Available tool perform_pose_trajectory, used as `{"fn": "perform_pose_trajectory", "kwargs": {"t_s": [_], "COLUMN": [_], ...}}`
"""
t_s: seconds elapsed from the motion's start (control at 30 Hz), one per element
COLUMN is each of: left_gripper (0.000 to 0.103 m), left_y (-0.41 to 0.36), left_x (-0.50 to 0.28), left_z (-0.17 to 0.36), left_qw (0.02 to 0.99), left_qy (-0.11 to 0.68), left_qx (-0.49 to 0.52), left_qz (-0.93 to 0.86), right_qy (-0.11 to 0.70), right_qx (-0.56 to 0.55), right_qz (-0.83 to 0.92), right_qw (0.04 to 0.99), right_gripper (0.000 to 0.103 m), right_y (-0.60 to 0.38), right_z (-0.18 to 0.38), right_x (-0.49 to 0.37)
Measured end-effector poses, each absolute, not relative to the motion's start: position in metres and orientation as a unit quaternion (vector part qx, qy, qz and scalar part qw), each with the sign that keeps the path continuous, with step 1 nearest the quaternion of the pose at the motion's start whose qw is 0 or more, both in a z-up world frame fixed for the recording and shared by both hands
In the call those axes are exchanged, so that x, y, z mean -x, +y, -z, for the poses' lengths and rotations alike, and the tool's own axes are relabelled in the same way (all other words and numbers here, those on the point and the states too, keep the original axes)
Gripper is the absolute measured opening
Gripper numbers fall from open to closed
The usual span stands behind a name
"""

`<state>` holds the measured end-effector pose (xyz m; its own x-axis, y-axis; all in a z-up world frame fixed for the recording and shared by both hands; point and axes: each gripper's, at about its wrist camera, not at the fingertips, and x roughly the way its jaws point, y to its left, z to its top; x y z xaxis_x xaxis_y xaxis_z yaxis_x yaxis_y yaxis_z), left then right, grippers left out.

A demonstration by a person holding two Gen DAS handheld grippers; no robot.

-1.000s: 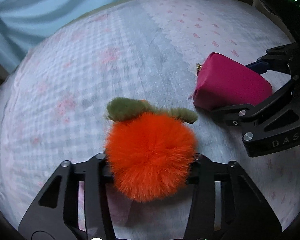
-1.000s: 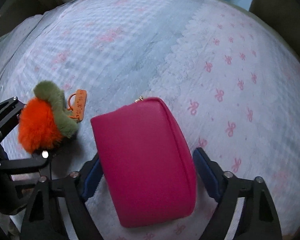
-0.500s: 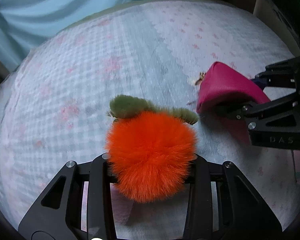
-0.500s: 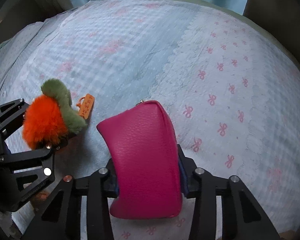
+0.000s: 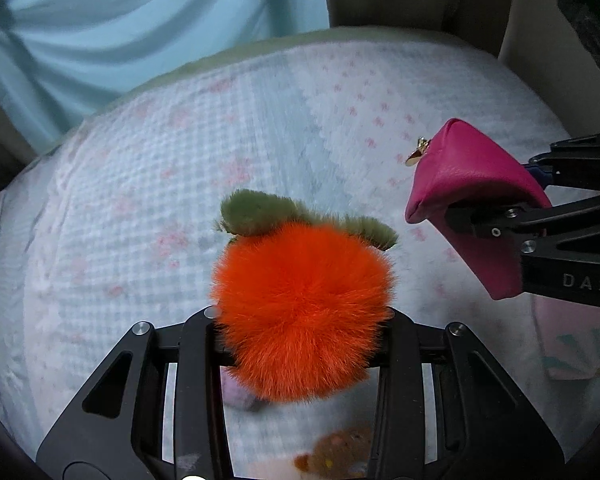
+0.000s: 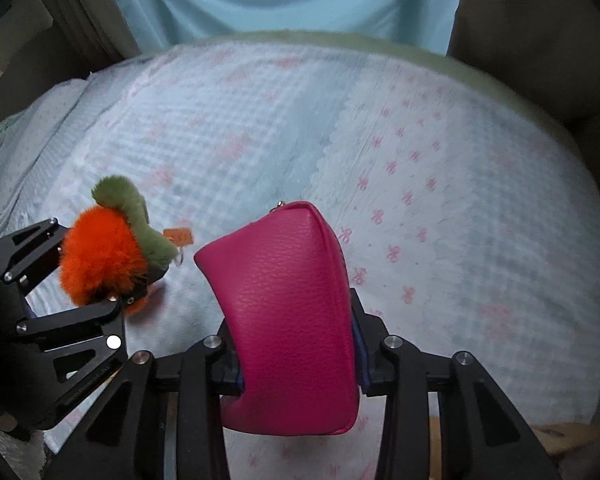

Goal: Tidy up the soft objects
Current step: 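Carry the orange pompom and pink pouch in both tools over the box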

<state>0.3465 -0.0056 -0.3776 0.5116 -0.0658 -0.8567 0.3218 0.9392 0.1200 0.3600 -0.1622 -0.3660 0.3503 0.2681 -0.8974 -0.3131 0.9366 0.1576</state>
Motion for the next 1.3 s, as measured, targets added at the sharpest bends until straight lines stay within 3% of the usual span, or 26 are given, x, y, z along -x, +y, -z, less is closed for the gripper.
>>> {"fn": "perform_pose_trajectory", "kwargs": {"t_s": [0.7,0.97,1.3], "left_gripper": [0.032,0.032,0.032], "left_y": [-0.075,-0.121,-0.172], "left_x": [-0.199,-0.149,-0.139], "left_z": [0.142,0.103,0.093], "left_qw": [0.885,0.891,0.885], "left_qy": [0.437,0.422,0.416], "left_qx": [-0.100,-0.092,-0.092], "left_qz": [0.122,0.139,0.185], "right_qy": [0.478,0.464,0.452], "right_qx": [-0.055,-0.061,-0.082], "right_qz": [-0.127,-0.085,-0.029], "right_qw": [0.867,0.880,0.888], "right_gripper": [0.036,0.036,0.036], "right_y": [-0.239,-0.289,-0.337], "right_z": [0.139,0.104,0.095], "right_x": [-0.209,-0.153,-0.127]}}
